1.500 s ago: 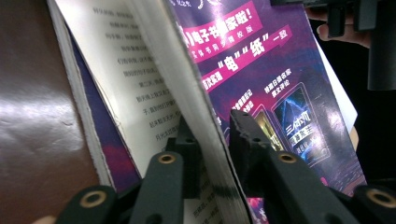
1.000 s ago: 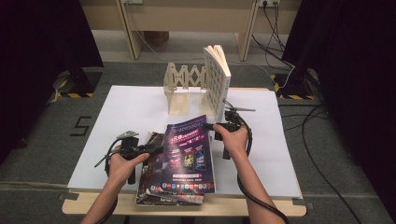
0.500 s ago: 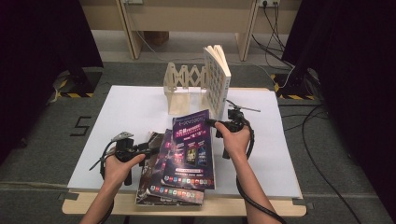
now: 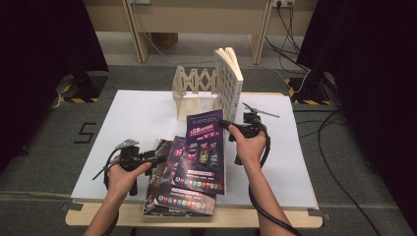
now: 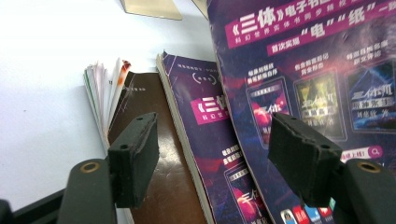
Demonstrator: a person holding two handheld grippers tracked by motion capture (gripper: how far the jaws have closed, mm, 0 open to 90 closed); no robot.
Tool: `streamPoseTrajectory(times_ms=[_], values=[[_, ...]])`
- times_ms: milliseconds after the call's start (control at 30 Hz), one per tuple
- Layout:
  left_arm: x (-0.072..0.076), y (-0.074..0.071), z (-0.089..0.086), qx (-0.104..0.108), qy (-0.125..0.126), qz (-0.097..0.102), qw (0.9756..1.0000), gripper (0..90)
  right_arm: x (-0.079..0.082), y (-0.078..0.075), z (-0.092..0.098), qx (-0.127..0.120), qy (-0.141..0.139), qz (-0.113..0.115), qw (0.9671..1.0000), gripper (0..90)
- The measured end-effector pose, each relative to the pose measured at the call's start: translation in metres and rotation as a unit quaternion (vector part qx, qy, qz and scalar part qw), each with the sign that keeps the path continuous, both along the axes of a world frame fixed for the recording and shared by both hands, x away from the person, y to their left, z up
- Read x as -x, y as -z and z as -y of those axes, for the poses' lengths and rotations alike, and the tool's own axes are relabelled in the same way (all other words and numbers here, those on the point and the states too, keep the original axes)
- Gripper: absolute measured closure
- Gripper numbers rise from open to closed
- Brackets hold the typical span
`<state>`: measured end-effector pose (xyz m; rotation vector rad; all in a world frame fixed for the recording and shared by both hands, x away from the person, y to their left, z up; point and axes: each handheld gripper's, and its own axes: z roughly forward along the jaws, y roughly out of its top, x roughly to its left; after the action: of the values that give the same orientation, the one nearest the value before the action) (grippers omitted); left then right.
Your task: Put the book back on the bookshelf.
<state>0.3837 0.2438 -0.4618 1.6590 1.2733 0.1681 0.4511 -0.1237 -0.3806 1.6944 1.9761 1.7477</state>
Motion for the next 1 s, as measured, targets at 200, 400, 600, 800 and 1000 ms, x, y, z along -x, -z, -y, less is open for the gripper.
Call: streamPoseTrajectory(times_ms=[200, 400, 600, 800, 1000], values=[[0.0, -0.001, -0.001, -0.006, -0.002, 0.004, 1.0, 32.3, 0.0, -0.005, 0.002, -0.006, 0.01, 0.009, 0.9999, 83.4], [0.0, 0.0, -0.001, -0.004, 0.0, 0.0, 1.0, 32.3, 0.001, -0.012, 0.002, -0.004, 0.021, 0.028, 0.9994, 83.4], [-0.001, -0.001, -0.002, -0.006, 0.0, 0.002, 1.0, 32.2, 0.001, -0.021, 0.002, -0.005, 0.029, 0.045, 0.9986, 83.4], [0.0, 0.0, -0.002, -0.007, 0.002, -0.001, 1.0, 32.1, 0.0, -0.025, 0.001, -0.003, 0.034, 0.056, 0.9978, 83.5], [-0.001, 0.0, -0.002, -0.008, 0.001, 0.001, 1.0, 32.0, -0.002, -0.029, 0.0, 0.0, 0.039, 0.066, 0.9971, 83.5]])
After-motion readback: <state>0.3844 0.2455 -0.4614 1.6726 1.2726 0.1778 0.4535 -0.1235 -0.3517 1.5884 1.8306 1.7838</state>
